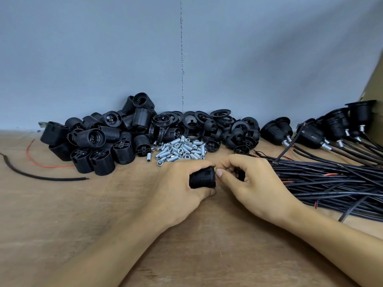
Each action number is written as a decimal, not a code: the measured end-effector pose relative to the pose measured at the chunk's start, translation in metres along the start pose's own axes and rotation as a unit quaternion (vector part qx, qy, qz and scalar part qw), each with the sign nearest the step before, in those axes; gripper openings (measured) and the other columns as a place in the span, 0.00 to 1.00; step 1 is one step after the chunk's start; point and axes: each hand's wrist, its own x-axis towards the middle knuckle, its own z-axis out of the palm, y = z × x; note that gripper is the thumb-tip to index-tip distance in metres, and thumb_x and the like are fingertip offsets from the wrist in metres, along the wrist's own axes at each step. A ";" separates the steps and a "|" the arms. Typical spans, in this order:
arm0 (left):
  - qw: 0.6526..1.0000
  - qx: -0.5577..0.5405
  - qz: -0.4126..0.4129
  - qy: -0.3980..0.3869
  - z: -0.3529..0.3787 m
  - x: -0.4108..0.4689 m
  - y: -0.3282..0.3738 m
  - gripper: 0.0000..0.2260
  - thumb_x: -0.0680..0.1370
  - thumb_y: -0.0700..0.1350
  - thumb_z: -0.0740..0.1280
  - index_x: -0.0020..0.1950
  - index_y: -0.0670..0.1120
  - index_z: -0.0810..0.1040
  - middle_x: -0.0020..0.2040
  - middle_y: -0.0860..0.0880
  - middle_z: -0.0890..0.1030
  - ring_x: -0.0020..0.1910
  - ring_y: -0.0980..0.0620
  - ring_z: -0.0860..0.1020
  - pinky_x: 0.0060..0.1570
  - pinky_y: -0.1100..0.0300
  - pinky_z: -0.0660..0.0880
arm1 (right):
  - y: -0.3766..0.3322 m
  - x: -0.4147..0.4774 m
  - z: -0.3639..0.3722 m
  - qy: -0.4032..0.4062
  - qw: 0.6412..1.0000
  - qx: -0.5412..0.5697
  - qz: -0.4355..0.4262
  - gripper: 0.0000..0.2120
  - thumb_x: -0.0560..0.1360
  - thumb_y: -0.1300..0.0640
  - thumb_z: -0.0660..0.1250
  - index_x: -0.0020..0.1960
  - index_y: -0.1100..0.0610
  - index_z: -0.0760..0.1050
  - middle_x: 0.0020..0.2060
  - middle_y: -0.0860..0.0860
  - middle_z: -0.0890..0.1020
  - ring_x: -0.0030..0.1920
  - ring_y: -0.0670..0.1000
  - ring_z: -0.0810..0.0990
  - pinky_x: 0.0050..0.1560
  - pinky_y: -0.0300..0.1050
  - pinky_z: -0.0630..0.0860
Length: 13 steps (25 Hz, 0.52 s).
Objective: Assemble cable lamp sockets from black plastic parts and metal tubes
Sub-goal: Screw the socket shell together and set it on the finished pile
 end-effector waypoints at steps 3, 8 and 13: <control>1.000 0.017 0.017 -0.015 0.000 0.001 0.000 0.13 0.70 0.47 0.78 0.50 0.59 0.82 0.43 0.55 0.82 0.48 0.55 0.79 0.48 0.48 0.77 | -0.001 -0.001 0.000 0.001 1.000 -0.003 -0.001 0.09 0.77 0.63 0.70 0.39 0.53 0.80 0.31 0.45 0.78 0.35 0.40 0.74 0.36 0.30 0.67; 1.000 0.014 0.020 -0.006 -0.001 -0.002 0.000 0.14 0.69 0.48 0.79 0.52 0.60 0.82 0.43 0.57 0.82 0.48 0.57 0.79 0.48 0.53 0.76 | -0.002 0.000 0.000 0.001 1.000 0.007 0.019 0.13 0.77 0.60 0.70 0.37 0.47 0.78 0.29 0.40 0.77 0.33 0.39 0.74 0.36 0.29 0.66; 1.000 -0.002 -0.019 0.010 0.000 0.000 -0.002 0.17 0.69 0.48 0.80 0.55 0.59 0.82 0.47 0.57 0.84 0.49 0.57 0.81 0.53 0.52 0.77 | -0.003 0.001 0.003 0.025 0.998 -0.007 0.051 0.12 0.77 0.56 0.70 0.36 0.44 0.78 0.33 0.37 0.80 0.36 0.37 0.77 0.38 0.27 0.67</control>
